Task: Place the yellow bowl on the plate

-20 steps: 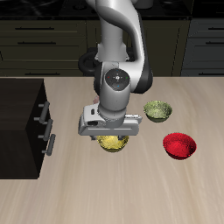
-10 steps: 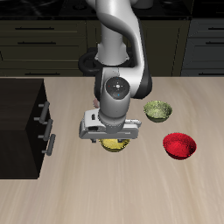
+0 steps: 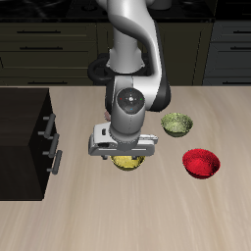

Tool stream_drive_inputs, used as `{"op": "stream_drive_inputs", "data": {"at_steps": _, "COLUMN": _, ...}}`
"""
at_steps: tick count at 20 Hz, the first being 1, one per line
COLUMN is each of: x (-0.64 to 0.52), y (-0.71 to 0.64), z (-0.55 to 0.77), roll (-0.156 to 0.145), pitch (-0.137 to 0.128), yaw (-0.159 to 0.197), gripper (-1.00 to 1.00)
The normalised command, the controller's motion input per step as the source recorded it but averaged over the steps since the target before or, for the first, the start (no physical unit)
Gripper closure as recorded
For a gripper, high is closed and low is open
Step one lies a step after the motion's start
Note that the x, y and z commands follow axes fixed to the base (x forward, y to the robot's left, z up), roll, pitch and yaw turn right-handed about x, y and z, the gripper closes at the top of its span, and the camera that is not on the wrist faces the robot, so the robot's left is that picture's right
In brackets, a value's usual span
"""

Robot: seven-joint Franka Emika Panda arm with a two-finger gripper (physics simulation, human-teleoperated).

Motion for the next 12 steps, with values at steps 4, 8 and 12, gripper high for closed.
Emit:
{"op": "stream_drive_inputs", "data": {"at_steps": 4, "x": -0.03, "y": -0.01, "z": 0.02, "roll": 0.037, "pitch": -0.023, "yaw": -0.038, "gripper": 1.0}}
{"op": "stream_drive_inputs", "data": {"at_steps": 8, "x": -0.01, "y": 0.02, "z": 0.02, "roll": 0.012, "pitch": -0.013, "yaw": 0.004, "gripper": 1.0}}
{"op": "stream_drive_inputs", "data": {"at_steps": 12, "x": -0.02, "y": 0.03, "z": 0.05, "roll": 0.015, "pitch": -0.013, "yaw": 0.012, "gripper": 1.0}}
